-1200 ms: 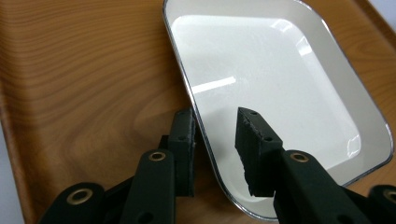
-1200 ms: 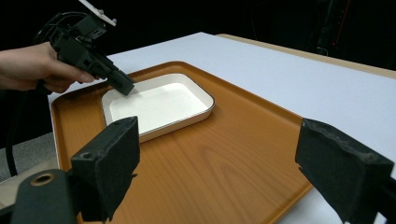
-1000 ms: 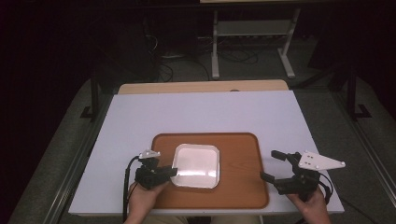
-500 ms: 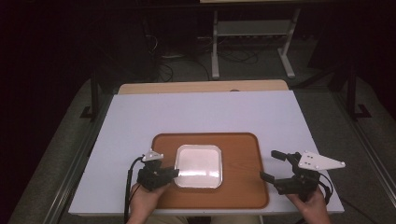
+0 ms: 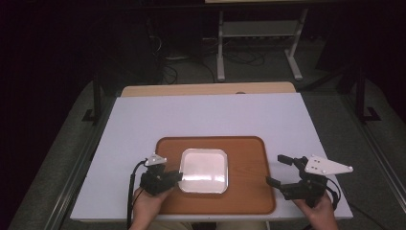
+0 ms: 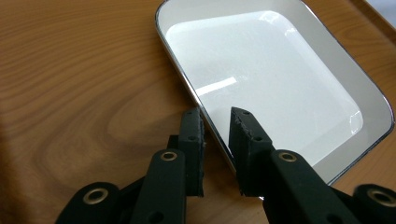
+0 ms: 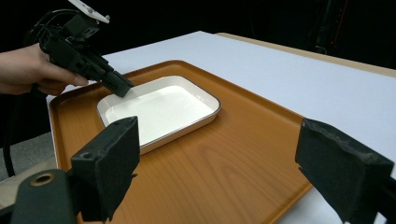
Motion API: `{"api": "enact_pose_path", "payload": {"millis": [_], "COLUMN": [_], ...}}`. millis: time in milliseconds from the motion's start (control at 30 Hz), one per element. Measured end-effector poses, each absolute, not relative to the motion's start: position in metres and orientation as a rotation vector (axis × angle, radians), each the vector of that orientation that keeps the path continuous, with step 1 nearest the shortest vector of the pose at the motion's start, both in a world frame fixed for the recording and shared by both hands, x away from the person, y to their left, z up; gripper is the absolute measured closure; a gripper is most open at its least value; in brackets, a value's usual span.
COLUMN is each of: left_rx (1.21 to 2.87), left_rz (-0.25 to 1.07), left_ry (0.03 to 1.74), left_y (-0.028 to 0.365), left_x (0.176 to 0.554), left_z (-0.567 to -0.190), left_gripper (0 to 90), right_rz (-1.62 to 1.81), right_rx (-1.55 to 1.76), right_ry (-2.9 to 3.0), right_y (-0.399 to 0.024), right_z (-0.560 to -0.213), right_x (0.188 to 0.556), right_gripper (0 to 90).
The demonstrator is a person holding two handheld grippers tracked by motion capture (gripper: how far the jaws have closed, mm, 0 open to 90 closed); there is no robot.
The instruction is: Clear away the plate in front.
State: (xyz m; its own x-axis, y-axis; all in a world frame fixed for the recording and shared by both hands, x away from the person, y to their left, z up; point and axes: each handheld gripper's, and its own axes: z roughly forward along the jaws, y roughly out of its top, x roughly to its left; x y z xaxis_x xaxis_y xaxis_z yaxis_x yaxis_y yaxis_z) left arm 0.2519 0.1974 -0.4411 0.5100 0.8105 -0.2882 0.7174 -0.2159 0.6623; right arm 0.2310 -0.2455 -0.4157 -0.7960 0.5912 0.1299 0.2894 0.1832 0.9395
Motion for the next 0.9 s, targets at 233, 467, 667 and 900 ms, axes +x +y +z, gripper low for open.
{"api": "enact_pose_path", "payload": {"millis": [233, 467, 667, 900], "left_rx": [1.963, 1.952, 1.935, 1.933], "left_rz": [0.191, 0.236, 0.243, 0.244], "left_ry": [1.212, 1.15, 1.107, 1.067], "left_y": [0.201, 0.211, 0.222, 0.23], "left_x": [0.251, 0.251, 0.251, 0.249], "left_z": [-0.439, -0.436, -0.433, -0.432], "left_gripper": [73.0, 70.3, 68.2, 65.9], "right_rz": [1.642, 1.62, 1.611, 1.593], "right_rx": [0.854, 0.859, 0.875, 0.877], "right_ry": [2.202, 2.211, 2.207, 2.22], "right_y": [-0.245, -0.244, -0.247, -0.245], "right_z": [-0.416, -0.417, -0.418, -0.419], "right_x": [0.231, 0.232, 0.233, 0.234], "right_gripper": [13.1, 13.1, 13.1, 13.1]}}
